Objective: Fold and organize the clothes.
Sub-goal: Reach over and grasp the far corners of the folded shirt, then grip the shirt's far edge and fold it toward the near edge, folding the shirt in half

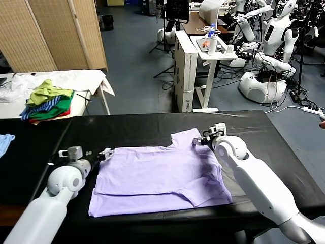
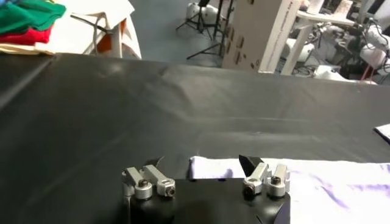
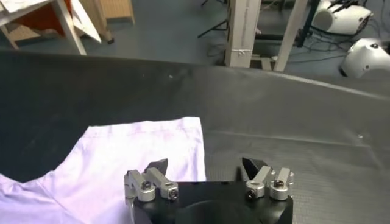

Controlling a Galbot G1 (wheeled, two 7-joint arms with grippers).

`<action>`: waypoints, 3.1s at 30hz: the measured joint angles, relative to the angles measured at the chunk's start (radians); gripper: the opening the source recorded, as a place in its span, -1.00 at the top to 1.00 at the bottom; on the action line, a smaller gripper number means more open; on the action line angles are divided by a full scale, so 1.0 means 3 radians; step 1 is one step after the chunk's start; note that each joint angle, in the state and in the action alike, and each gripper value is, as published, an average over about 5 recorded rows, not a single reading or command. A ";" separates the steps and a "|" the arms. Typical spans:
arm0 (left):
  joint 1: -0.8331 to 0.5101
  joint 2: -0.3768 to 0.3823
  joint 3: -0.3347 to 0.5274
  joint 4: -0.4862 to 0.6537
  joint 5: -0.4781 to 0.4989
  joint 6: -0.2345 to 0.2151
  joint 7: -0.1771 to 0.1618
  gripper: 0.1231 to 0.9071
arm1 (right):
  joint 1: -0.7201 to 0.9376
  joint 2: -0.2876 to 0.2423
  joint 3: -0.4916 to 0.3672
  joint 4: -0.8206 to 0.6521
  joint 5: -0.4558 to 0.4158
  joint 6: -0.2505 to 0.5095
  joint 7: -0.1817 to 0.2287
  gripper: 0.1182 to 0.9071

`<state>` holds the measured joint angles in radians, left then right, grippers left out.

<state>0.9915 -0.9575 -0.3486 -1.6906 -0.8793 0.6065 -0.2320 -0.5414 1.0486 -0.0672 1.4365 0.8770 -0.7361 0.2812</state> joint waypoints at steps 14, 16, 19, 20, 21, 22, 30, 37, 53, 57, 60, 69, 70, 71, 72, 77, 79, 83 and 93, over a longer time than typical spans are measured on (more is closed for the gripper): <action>-0.0006 0.0000 0.0029 0.0043 0.0018 -0.0011 0.0021 0.10 | -0.0013 0.0023 -0.0001 -0.0026 -0.0006 0.0003 -0.0030 0.54; -0.0008 0.0000 0.0036 0.0044 0.0023 -0.0011 0.0028 0.36 | -0.0022 0.0028 0.0004 -0.0026 -0.0016 0.0003 -0.0034 0.67; -0.0011 0.0000 0.0043 0.0044 0.0036 -0.0012 0.0041 0.66 | -0.0042 0.0034 0.0018 -0.0017 -0.0054 0.0004 -0.0063 0.81; -0.0012 0.0000 0.0043 0.0044 0.0040 -0.0014 0.0045 0.68 | -0.0049 0.0034 0.0024 -0.0012 -0.0066 0.0004 -0.0074 0.83; -0.0012 0.0000 0.0044 0.0044 0.0045 -0.0017 0.0048 0.72 | -0.0057 0.0033 0.0031 -0.0003 -0.0074 0.0004 -0.0085 0.86; -0.0013 0.0000 0.0044 0.0043 0.0048 -0.0021 0.0050 0.74 | -0.0067 0.0029 0.0040 0.0007 -0.0078 0.0004 -0.0094 0.88; 0.0017 0.0030 0.0003 -0.0031 0.0052 -0.0054 0.0051 0.87 | -0.0154 -0.0045 0.0134 0.0153 -0.0057 0.0249 -0.0219 0.91; 0.0129 0.0103 -0.0105 -0.0211 0.0032 -0.0062 0.0041 0.92 | -0.0258 -0.0157 0.0273 0.0384 0.0052 0.0453 -0.0268 0.91; 0.0812 0.0278 -0.0556 -0.1014 0.0055 -0.0102 0.0062 0.94 | -0.0727 -0.0550 0.0686 0.1131 0.0337 0.0104 -0.0081 0.91; 0.1046 0.0263 -0.0648 -0.1230 0.0126 -0.0104 0.0082 0.94 | -0.0965 -0.0711 0.0822 0.1453 0.0365 0.0007 -0.0038 0.89; 0.1232 0.0227 -0.0716 -0.1384 0.0193 -0.0104 0.0109 0.94 | -0.1182 -0.0831 0.0933 0.1673 0.0370 -0.0001 -0.0014 0.90; 0.1668 0.0107 -0.0895 -0.1659 0.0322 -0.0099 0.0126 0.94 | -0.1777 -0.1095 0.1128 0.2087 0.0362 -0.0001 0.0045 0.91; 0.1707 0.0093 -0.0908 -0.1675 0.0341 -0.0097 0.0129 0.94 | -0.1829 -0.1114 0.1131 0.2110 0.0358 -0.0001 0.0044 0.91; 0.1744 0.0079 -0.0920 -0.1688 0.0368 -0.0096 0.0133 0.94 | -0.1877 -0.1129 0.1133 0.2129 0.0354 -0.0001 0.0043 0.91; 0.1781 0.0064 -0.0929 -0.1698 0.0400 -0.0094 0.0140 0.94 | -0.1922 -0.1141 0.1135 0.2145 0.0351 -0.0001 0.0042 0.91; 0.1947 -0.0017 -0.0951 -0.1715 0.0588 -0.0101 0.0199 0.94 | -0.2096 -0.1180 0.1144 0.2204 0.0342 -0.0001 0.0038 0.90; 0.2010 -0.0049 -0.0957 -0.1727 0.0643 -0.0110 0.0214 0.94 | -0.2143 -0.1188 0.1143 0.2214 0.0337 -0.0001 0.0037 0.90; 0.2129 -0.0113 -0.0956 -0.1748 0.0744 -0.0131 0.0227 0.94 | -0.2211 -0.1191 0.1136 0.2223 0.0318 -0.0001 0.0035 0.90; 0.2294 -0.0196 -0.0943 -0.1718 0.0965 -0.0172 0.0247 0.94 | -0.2286 -0.1188 0.1132 0.2218 0.0288 -0.0001 -0.0017 0.89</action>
<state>1.6797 -1.0164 -0.6316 -2.2060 -0.5898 0.5549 -0.1579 -1.2272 0.6922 0.2724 2.1019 0.9633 -0.7364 0.2761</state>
